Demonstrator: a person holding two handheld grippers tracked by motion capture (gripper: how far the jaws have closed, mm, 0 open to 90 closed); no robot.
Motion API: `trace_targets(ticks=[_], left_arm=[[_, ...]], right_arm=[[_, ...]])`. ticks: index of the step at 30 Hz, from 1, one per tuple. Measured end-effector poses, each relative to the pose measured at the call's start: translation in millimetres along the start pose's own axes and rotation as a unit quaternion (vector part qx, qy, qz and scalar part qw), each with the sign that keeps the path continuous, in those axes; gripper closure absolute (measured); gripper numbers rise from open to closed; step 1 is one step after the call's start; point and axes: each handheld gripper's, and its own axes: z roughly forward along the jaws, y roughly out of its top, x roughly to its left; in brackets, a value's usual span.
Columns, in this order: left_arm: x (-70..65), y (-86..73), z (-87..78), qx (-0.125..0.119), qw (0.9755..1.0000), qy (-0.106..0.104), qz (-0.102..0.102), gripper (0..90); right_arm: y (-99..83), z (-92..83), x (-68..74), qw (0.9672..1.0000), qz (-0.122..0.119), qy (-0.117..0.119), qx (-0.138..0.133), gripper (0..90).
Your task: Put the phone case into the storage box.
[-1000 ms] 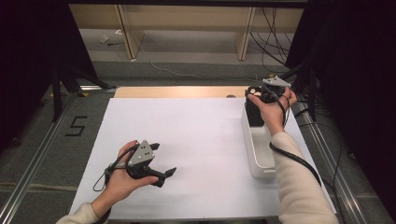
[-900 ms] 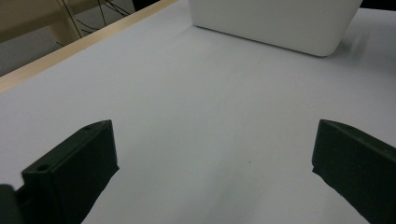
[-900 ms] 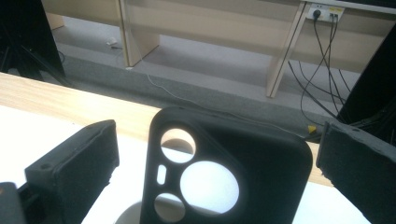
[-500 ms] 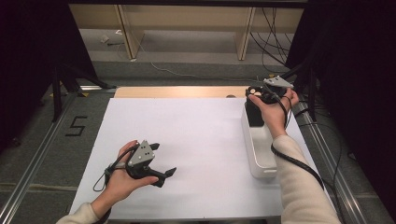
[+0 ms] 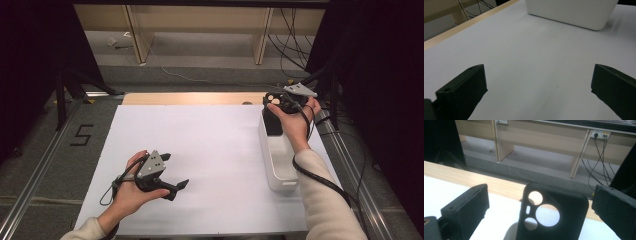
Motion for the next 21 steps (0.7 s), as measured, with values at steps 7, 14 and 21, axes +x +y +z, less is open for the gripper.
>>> trace_targets(ticks=[7, 14, 21], left_arm=[[0.1, 0.0, 0.0, 0.0, 1.0, 0.0, -0.001, 0.0], [-0.1, 0.0, 0.2, 0.0, 1.0, 0.0, -0.001, 0.0], [-0.3, 0.0, 0.4, 0.0, 1.0, 0.0, -0.002, 0.0]], right_arm=[[1.2, -8.8, 4.3, 0.9999, 0.0, 0.015, -0.008, 3.2], [-0.3, -19.0, 15.3, 0.9989, -0.003, 0.046, -0.011, 5.3], [-1.1, -30.2, 26.6, 0.9971, -0.013, 0.074, -0.017, 5.3]])
